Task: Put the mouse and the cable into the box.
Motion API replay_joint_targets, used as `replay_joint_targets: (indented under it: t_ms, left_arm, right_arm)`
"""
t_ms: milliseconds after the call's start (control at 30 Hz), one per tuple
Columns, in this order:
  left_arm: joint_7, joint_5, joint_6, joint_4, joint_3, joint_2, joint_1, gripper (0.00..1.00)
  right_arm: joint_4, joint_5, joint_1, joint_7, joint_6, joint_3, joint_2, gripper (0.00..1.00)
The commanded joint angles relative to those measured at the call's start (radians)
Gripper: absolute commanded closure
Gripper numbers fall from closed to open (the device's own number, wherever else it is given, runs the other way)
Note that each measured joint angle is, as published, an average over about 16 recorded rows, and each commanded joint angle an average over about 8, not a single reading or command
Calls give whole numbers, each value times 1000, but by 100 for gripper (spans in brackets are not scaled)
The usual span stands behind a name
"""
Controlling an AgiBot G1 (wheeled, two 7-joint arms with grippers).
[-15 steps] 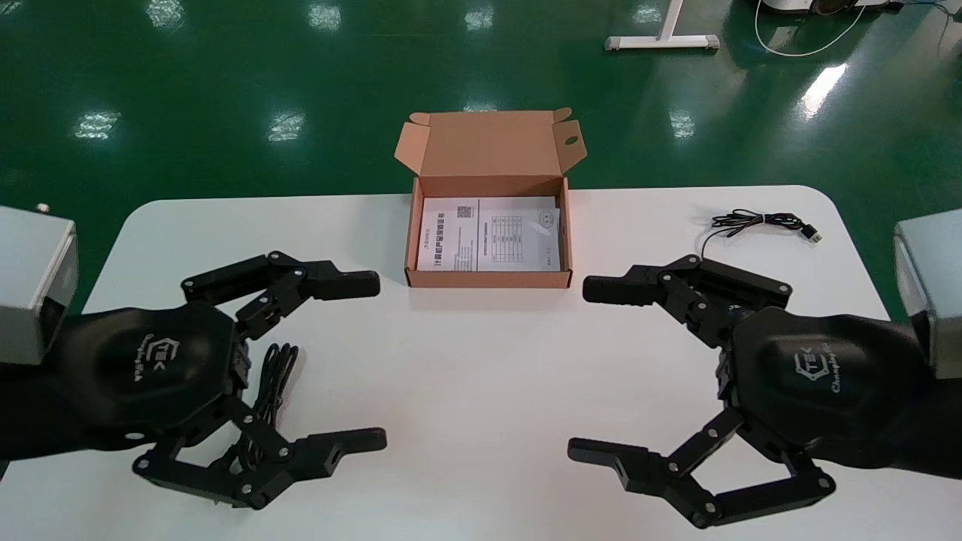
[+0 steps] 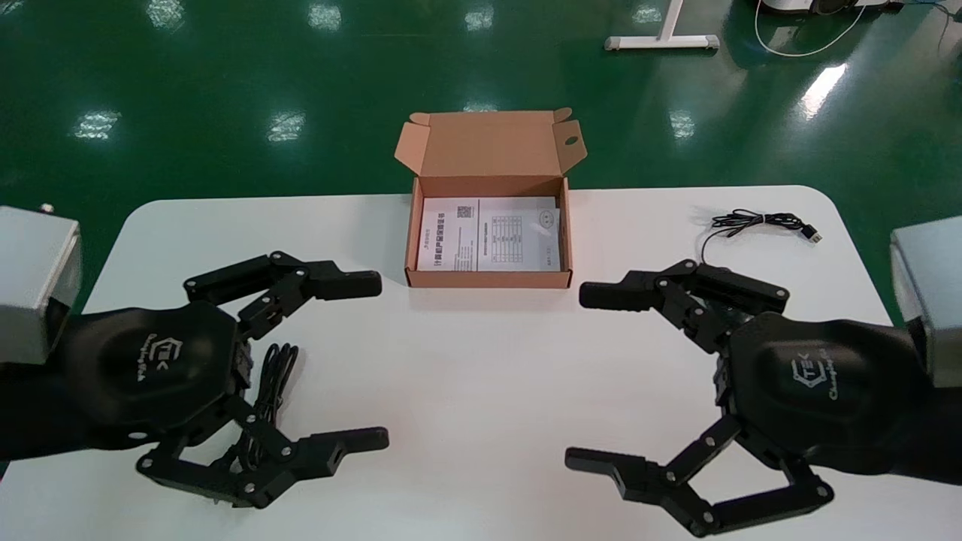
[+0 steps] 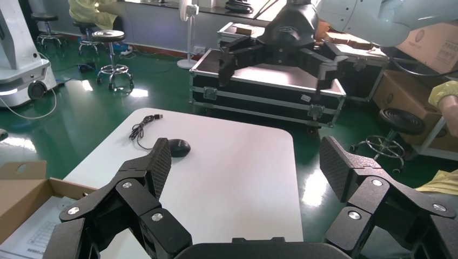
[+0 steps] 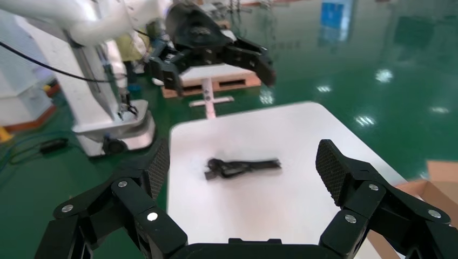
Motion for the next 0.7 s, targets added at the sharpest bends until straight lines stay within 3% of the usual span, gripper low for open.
replay_joint_targets:
  t_ms: [33, 367, 700]
  left_arm:
    - [-1, 1, 0, 1, 2, 2, 1, 0]
    - [69, 117, -148, -21, -8, -11, 53, 0]
    - [175, 168, -346, 9, -70, -63, 260, 0]
  right_arm:
    - [-1, -4, 0, -2, 1, 0, 2, 0]
    - [-48, -179, 0, -15, 173, -18, 26, 0]
    - [-119, -349, -11, 40, 347, -57, 39, 0]
